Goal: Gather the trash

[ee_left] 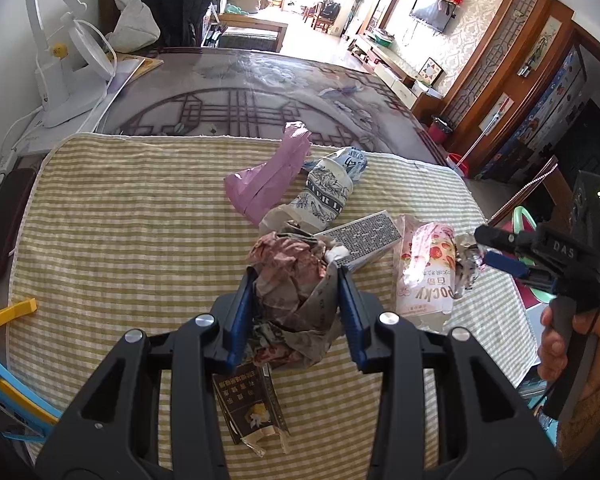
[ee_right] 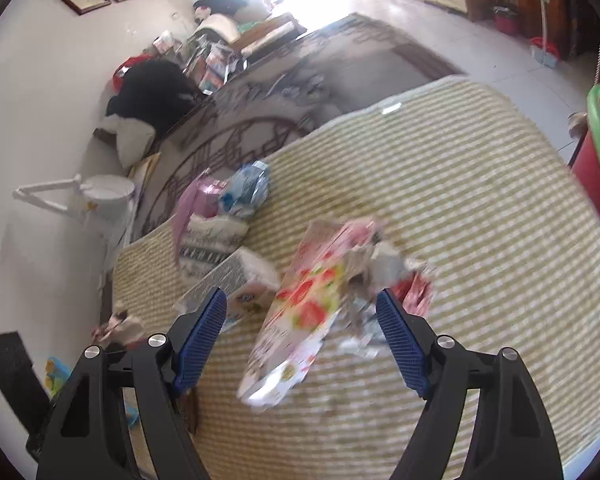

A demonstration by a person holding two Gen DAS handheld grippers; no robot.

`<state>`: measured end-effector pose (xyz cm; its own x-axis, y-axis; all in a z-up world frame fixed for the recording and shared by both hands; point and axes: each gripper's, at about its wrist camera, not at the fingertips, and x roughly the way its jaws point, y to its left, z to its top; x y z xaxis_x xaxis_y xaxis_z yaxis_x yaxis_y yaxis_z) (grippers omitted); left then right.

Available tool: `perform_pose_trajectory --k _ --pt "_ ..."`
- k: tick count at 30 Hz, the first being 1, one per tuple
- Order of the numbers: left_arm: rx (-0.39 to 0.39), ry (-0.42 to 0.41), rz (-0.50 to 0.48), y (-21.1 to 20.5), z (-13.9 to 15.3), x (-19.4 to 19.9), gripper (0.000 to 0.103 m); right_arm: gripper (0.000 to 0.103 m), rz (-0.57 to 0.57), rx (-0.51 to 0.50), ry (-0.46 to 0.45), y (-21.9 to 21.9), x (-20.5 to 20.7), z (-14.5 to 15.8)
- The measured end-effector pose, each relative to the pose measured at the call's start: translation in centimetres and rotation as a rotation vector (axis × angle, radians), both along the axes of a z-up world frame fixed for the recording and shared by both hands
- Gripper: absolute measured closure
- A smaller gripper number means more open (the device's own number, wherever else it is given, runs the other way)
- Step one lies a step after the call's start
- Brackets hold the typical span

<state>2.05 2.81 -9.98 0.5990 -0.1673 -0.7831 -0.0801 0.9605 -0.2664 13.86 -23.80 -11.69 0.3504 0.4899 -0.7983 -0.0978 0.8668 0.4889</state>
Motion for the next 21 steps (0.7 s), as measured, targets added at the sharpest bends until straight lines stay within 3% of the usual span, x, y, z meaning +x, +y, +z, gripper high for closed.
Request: perform_pose_trajectory --k 3,6,8,12,13,14,16,21 --pt "-0.006 0.001 -0.008 -0.3 0.0 0.2 0.065 0.032 0.04 0.044 0.063 1.4 -0.7 -1.3" --pt "-0.007 -0.01 -0.021 -0.6 0.3 0.2 0.065 0.051 0.005 0.07 0.144 1.4 -1.0 -3.2" --pt "-0.006 -0.016 -0.021 -0.7 0.5 0.1 0.065 0.053 -0.007 0.109 0.192 1.6 -1.1 -4.3" --pt "-0.008 -0.015 -0.018 -0.7 0.6 0.0 0.065 0.054 -0.012 0.056 0.2 2.5 -0.3 -5.5" --pt "-0.009 -0.016 -0.016 -0.7 0.6 0.0 0.065 0.067 -0.004 0.062 0.206 2.7 -0.1 -5.8" --pt "-0.01 -0.017 -0.014 -0.6 0.7 0.0 0.065 0.067 0.014 0.059 0.212 3.0 -0.1 -5.9" --pt "-0.012 -0.02 -0.009 -0.5 0.9 -0.1 0.065 0.074 0.052 0.06 0.186 3.4 -0.3 -5.0" --pt "-0.011 -0.024 0.01 -0.6 1.5 0.2 0.065 0.074 0.083 0.082 0.035 3.6 -1.4 -0.3"
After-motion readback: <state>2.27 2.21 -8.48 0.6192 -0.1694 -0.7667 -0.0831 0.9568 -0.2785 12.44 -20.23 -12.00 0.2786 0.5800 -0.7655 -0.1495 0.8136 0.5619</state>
